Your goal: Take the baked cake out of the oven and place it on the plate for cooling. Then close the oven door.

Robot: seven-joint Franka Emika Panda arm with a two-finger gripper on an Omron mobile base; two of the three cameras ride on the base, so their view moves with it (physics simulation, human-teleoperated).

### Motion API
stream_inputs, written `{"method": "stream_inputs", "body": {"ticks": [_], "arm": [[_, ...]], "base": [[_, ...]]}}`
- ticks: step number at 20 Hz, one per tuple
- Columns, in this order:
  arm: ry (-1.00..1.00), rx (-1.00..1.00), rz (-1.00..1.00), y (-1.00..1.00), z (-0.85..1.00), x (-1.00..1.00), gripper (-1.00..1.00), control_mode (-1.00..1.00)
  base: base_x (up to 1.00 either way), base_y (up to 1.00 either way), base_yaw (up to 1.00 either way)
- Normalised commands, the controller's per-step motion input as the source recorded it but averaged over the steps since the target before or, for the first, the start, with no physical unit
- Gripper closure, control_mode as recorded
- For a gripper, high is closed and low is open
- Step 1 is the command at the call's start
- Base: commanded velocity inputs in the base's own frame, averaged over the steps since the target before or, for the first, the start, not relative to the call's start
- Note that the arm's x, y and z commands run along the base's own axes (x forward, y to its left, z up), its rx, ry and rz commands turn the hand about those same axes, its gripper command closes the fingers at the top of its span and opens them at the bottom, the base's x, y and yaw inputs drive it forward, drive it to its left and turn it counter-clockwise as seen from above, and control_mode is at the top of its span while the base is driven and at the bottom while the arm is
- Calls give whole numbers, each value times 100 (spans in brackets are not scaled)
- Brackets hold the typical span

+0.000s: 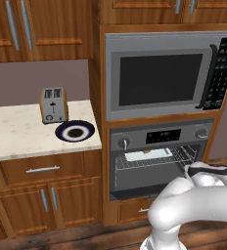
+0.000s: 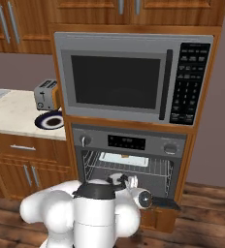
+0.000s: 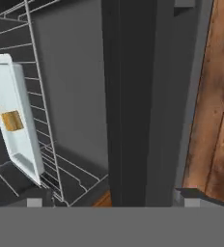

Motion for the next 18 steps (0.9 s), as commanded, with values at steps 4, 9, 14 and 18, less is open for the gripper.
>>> {"method": "stream_inputs", "body": {"ticks": [4,9,14,18], "arm": [[35,0,-8,-18,38,-46,-100,-100],[17,0,-6,-8,27,-23,-100,-100],[-9,1,-9,0,1,0,-100,-100],[-23,9,-5,-1,0,5,-100,-100]], "base": [[0,0,0],[0,0,0],[0,0,0],[0,0,0]]}}
